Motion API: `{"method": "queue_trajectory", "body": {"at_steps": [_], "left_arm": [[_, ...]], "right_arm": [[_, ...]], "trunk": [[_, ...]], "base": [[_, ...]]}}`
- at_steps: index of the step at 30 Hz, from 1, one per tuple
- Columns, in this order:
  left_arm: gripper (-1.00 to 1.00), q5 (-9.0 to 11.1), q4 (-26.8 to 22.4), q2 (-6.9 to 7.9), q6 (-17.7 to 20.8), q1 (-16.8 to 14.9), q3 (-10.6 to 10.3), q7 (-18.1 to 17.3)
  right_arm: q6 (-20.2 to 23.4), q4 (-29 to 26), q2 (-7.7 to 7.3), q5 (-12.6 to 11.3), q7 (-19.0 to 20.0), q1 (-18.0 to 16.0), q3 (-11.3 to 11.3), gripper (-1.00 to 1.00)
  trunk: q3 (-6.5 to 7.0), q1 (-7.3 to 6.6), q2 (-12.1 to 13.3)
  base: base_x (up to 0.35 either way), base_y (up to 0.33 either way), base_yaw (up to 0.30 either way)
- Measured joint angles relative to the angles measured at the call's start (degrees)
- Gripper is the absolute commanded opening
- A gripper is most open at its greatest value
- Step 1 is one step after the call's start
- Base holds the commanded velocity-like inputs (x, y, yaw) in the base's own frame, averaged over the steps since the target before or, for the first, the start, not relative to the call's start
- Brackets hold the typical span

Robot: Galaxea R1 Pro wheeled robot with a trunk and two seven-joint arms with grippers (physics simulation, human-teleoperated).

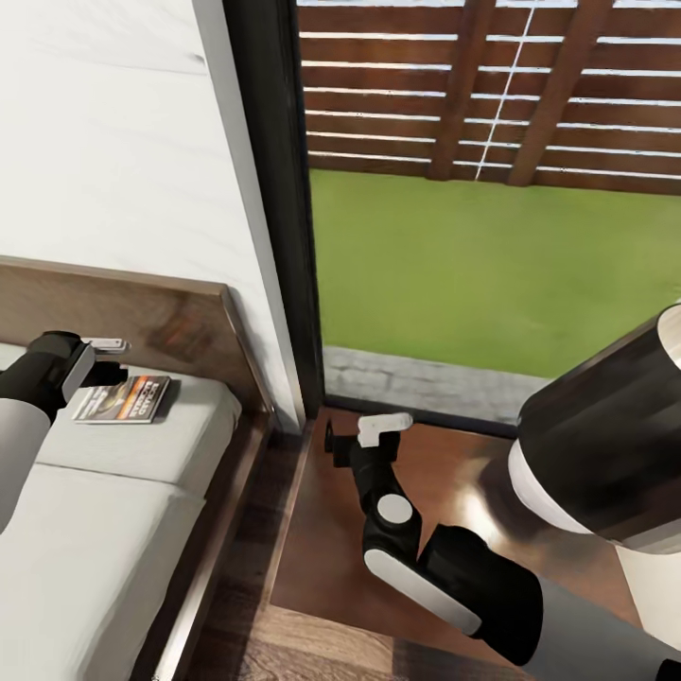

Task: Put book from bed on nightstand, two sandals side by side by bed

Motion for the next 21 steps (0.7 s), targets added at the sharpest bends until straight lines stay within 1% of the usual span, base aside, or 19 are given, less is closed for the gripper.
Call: {"method": "queue_trajectory", "body": {"at_steps": [5,6,9,15,21], "left_arm": [[1.00,0.03,0.00,0.07,0.00,0.00,0.00,0.00],[1.00,0.08,0.00,0.13,0.00,0.02,0.00,0.00],[1.00,0.15,0.00,0.10,-0.23,0.06,0.01,-0.01],[1.00,0.19,0.00,0.09,-1.89,0.09,-0.01,-0.08],[1.00,0.19,0.12,0.07,-2.15,0.09,-0.02,-0.05]], "right_arm": [[0.06,0.03,-0.14,0.22,0.00,0.07,0.11,1.00],[-0.13,0.03,-0.86,0.26,0.03,0.09,0.15,1.00],[-0.34,0.03,-1.78,0.28,0.09,0.10,0.17,1.00],[-0.43,0.03,-2.25,0.29,0.09,0.10,0.18,1.00],[-0.96,-0.01,-2.31,0.35,0.02,0.27,0.18,1.00]], "trunk": [[-0.45,0.00,0.00],[-0.54,0.00,0.00],[-0.81,0.00,0.00],[-1.35,0.00,0.00],[-1.89,0.00,0.00]], "base": [[0.000,0.000,0.000],[0.000,0.000,0.000],[0.000,0.000,0.000],[0.000,0.000,0.000],[0.000,0.000,0.000]]}}
